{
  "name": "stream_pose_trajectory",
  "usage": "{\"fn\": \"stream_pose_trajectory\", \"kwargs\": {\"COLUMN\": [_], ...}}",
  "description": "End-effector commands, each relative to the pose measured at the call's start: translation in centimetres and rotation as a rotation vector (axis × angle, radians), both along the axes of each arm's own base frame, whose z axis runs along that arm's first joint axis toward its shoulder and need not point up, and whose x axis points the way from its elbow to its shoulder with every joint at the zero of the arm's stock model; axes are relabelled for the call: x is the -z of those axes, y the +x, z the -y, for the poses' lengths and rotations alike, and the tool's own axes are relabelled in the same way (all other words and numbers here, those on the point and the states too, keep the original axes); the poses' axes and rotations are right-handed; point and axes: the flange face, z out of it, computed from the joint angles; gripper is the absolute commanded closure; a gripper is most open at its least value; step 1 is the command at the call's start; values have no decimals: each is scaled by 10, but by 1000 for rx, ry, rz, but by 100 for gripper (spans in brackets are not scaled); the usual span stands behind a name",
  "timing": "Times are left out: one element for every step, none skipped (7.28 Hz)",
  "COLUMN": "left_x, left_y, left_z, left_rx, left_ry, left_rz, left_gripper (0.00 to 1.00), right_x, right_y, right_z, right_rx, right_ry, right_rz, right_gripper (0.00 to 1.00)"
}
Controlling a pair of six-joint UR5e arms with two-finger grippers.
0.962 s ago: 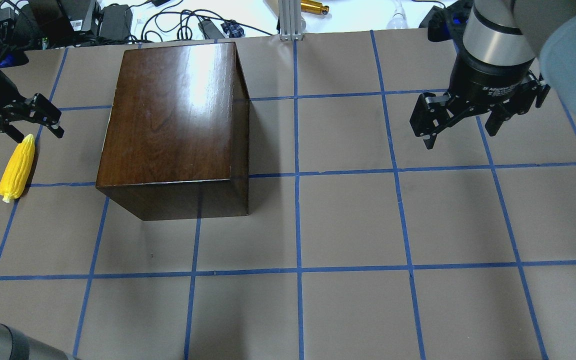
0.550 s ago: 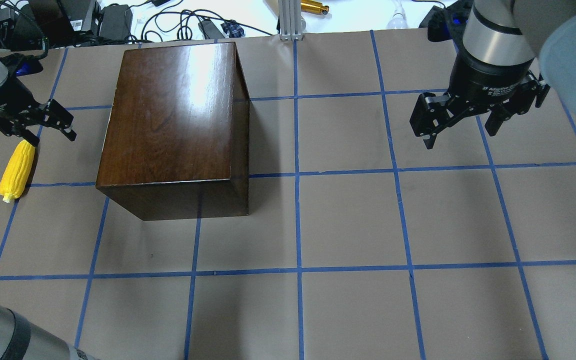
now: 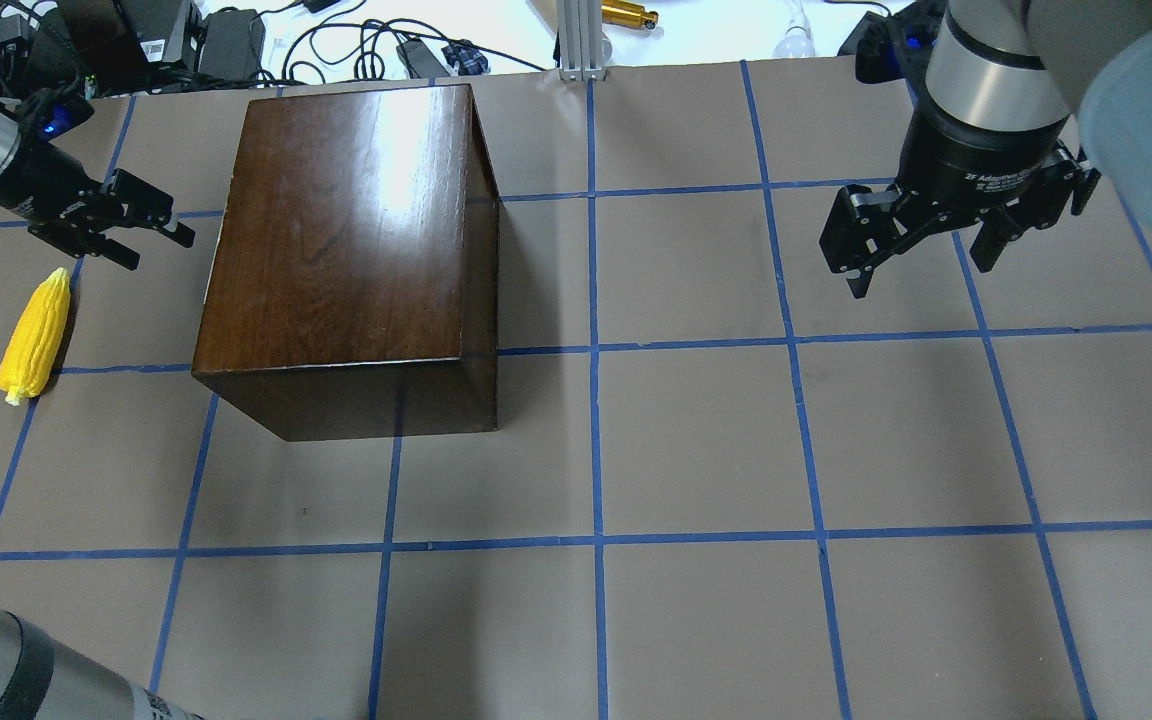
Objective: Open drawer and put corn inside
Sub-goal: 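Hook the left gripper onto the white drawer handle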
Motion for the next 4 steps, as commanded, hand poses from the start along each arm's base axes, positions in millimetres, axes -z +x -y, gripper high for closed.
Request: {"fn": "stream_pose_trajectory", "kwargs": {"left_x": [14,14,17,22], "left_y": [-9,-19,-20,-20], "left_z": [-2,1,2,3], "left_rx": [22,30,30,33], "left_ry": [13,16,22,27], "left_rz": [-30,-29,-32,-34], "left_gripper": [0,0,0,0], "right_x": [0,0,0,0], "right_y": [0,0,0,0], "right_z": [0,0,0,0], "right_rx": [0,0,0,0], "right_ry": [1,1,0,0], "right_rz": [0,0,0,2], "right_gripper": [0,0,0,0]}}
